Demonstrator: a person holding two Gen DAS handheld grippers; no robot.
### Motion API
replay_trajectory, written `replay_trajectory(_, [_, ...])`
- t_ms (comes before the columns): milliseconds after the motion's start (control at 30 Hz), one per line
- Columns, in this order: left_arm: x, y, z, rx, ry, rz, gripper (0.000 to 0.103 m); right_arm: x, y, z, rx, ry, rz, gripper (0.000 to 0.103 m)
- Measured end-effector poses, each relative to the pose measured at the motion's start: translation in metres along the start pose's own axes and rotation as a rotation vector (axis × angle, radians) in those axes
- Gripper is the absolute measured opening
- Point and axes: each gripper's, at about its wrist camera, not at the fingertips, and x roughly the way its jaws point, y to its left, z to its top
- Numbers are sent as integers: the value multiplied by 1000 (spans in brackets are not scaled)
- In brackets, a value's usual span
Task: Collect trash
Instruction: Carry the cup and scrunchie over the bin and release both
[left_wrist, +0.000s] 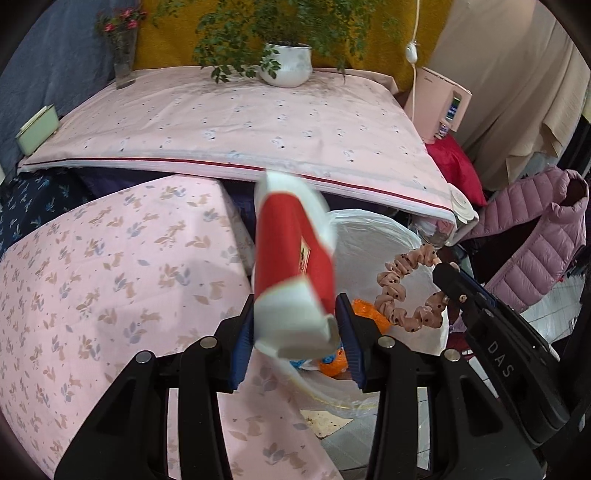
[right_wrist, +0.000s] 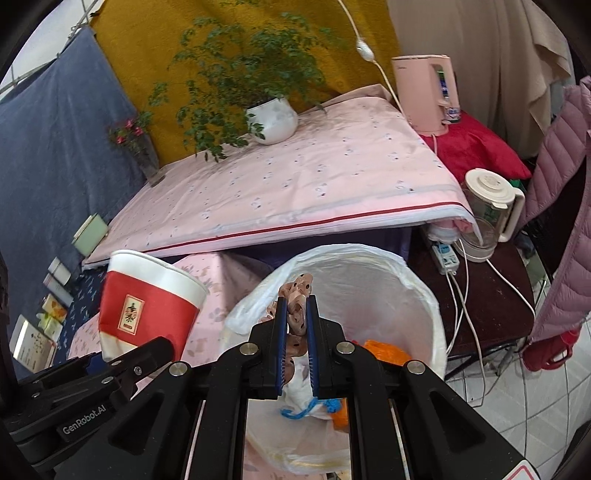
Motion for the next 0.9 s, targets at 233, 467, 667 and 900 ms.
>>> replay_trajectory(233, [4, -14, 1, 20, -7, -2, 55, 1, -14, -3, 22, 5, -14, 10])
replay_trajectory(467, [7, -6, -1, -2, -1, 12, 56, 6, -13, -4, 17, 15, -10, 10])
replay_trajectory(667, [6, 3, -4, -20, -2, 30, 58, 11, -4, -5, -2, 27, 0, 10])
replay_trajectory(900, [5, 17, -7, -48, -6, 49, 59, 14, 8, -6, -31, 35, 8, 10])
